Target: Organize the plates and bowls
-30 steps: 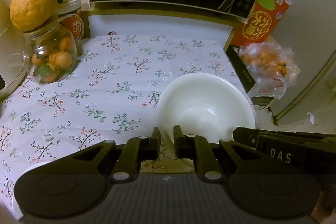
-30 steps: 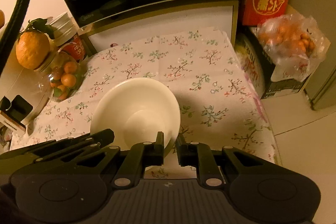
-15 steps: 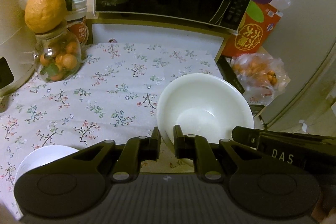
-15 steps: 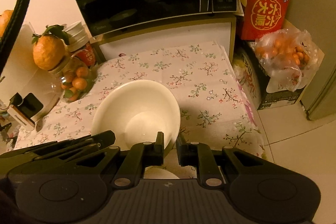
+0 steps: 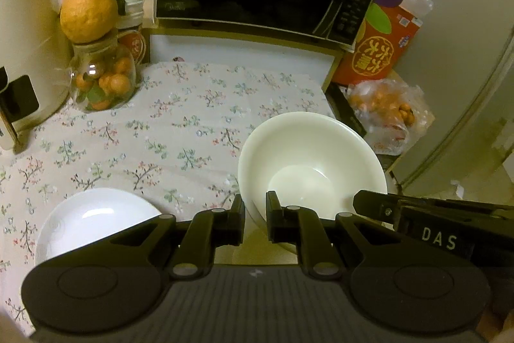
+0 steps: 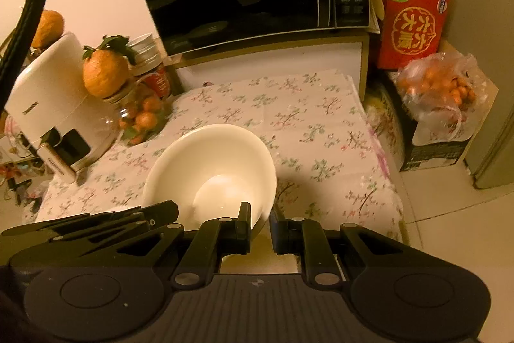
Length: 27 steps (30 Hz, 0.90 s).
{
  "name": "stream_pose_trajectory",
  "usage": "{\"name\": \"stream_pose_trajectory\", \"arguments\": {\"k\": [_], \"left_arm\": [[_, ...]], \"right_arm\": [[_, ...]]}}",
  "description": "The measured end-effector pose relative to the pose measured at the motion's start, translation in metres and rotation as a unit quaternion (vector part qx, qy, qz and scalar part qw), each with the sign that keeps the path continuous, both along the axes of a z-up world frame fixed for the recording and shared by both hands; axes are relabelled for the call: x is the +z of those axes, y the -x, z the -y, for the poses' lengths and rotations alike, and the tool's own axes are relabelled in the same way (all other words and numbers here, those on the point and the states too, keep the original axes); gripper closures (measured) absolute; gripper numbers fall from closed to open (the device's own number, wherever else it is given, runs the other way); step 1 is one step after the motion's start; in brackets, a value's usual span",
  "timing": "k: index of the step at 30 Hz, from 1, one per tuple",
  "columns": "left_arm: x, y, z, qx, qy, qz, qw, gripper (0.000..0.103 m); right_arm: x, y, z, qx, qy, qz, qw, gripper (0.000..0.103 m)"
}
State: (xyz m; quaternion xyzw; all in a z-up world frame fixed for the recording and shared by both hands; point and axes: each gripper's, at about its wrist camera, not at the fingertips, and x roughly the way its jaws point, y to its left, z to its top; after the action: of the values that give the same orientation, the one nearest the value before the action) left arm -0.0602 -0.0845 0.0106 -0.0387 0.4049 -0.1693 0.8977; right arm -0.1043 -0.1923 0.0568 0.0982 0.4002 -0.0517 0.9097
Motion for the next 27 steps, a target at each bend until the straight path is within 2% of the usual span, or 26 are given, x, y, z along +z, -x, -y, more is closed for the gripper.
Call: {"name": "stream_pose_trajectory", "arguments": {"k": [7,27], "left_arm": [[-0.011,0.005,-0.003,-0.008,-0.005,-0.029,0.9995,0.091],[-0.044,0.01,0.003,-0.022,-0.07,-0.085,0.9937,0.09]], "right_arm": [[-0.004,0.008,0.001,0.018,-0.016,-0.012,1.0,0.091],[-0.045,0.011,-0.009,0.019,-0.014,-0.1,0.995,0.089]]}}
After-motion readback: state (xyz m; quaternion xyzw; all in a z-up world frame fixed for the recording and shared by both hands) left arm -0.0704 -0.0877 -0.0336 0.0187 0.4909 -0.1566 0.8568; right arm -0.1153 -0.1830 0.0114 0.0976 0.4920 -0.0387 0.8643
